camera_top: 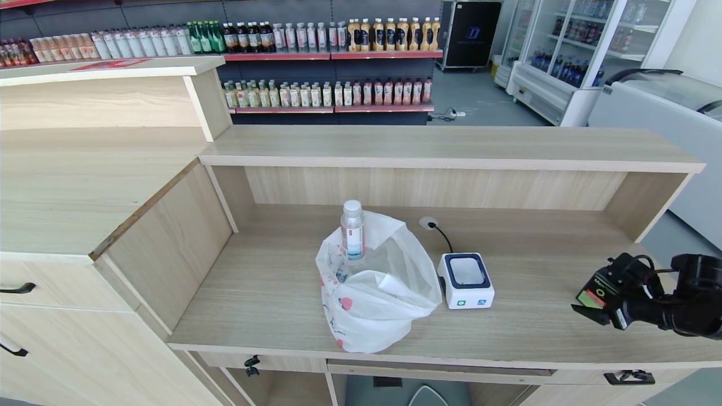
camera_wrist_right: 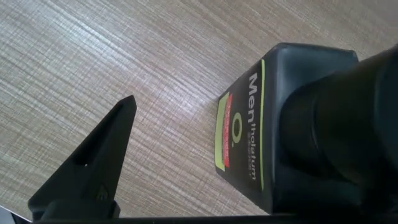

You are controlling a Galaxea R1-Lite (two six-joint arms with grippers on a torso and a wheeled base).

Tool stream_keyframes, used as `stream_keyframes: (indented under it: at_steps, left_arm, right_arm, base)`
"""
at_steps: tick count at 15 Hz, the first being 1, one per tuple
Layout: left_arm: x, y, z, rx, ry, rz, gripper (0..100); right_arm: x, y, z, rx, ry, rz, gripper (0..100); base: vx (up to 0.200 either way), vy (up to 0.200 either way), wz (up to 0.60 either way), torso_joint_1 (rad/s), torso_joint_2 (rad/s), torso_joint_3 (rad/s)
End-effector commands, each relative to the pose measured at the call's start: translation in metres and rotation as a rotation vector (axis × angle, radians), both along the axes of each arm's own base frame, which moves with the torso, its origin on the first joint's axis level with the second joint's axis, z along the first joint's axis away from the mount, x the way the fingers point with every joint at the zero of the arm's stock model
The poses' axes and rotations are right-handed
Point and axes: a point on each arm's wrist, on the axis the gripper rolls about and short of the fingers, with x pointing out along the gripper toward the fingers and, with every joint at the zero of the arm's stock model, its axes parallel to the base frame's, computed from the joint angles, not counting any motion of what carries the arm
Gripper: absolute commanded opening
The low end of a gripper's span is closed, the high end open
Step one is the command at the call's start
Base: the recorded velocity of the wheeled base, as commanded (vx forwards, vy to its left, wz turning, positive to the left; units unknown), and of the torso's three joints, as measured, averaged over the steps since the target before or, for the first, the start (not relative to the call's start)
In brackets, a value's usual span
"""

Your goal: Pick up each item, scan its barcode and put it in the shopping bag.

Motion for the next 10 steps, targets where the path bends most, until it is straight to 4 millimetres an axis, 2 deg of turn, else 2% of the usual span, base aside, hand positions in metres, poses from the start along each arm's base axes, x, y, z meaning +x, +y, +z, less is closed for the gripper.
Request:
stream_keyframes:
  at_steps: [1,4,5,10]
  left_arm:
    - [0.000,0.000,0.000,0.000,0.001,0.001,100]
    - [0.000,0.000,0.000,0.000,0.001,0.001,100]
    - [0.000,0.000,0.000,0.000,0.001,0.001,100]
    - [0.000,0.000,0.000,0.000,0.001,0.001,100]
  right_arm:
    - [0.001,0.003,-0.003,0.004,0.008,0.008,100]
    - [0.001,0.006,-0.003,0.006,0.010,0.016,100]
    - [0.001,0.006,-0.002,0.005,0.008,0.016,0]
    - [-0.001,0.008,0.010,-0.014,-0.012,0.016,0]
  base:
    - [0.000,0.000,0.00,0.000,0.00,0.000]
    - [0.000,0.000,0.00,0.000,0.00,0.000]
    - [0.000,0.000,0.00,0.000,0.00,0.000]
    - [0.000,0.000,0.00,0.000,0.00,0.000]
